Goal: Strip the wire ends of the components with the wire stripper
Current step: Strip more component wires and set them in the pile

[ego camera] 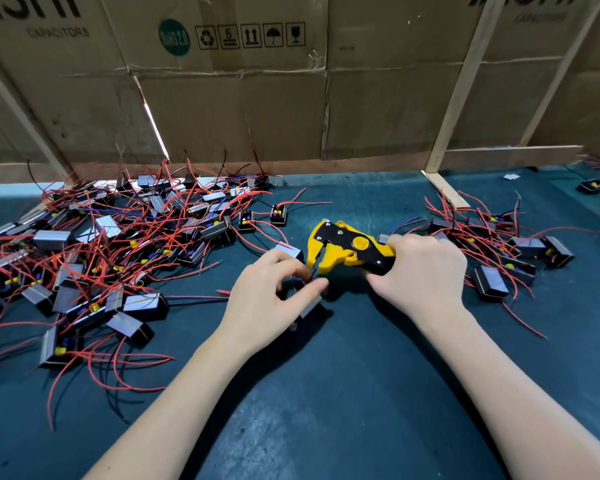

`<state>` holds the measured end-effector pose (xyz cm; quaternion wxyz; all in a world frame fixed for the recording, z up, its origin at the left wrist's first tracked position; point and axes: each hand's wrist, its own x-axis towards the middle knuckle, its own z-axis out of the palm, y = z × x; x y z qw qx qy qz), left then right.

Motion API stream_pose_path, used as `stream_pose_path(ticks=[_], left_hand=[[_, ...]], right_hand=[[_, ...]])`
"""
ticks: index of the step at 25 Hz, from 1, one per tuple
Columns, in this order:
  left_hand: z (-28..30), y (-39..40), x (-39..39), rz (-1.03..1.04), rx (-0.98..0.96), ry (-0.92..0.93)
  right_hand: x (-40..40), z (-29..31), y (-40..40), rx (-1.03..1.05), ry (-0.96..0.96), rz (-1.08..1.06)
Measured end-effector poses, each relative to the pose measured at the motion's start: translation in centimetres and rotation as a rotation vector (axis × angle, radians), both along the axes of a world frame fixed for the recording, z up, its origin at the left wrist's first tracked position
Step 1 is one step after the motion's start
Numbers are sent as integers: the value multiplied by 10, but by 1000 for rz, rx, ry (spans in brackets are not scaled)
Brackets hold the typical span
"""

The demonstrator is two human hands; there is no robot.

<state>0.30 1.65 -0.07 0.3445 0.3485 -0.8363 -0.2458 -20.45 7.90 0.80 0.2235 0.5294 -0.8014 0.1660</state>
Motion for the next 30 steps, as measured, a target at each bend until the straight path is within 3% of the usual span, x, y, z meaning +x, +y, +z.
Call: stream_pose_path(ticks=[4,6,9,11,15,19,22,25,30], left_hand=[[7,-3,9,-81,-100,-257],[6,3,4,-79,-81,-134],[9,14,-6,-267,249,175],[9,12,-5,-286,223,149],[11,-12,12,70,-134,92],[7,-47,40,447,-203,16],[-2,-61,48,489,-203,-223],[-8,-66,46,483,-139,-370],[-7,-66,48,586,-311,-425]], right_hand=[[-15,-1,3,-101,-49,-22],[-22,0,3,-156,-107,-47],[-24,2,2,-237,-205,-45],[-21,4,2,-272,-250,-3],[-13,-1,2,-165,-156,115],[-12,-11,-2,63,-52,57],[-26,-7,0,38,-115,-123],[-40,-6,9,30,-17,-268],[-37,2,7,-90,-181,-179]])
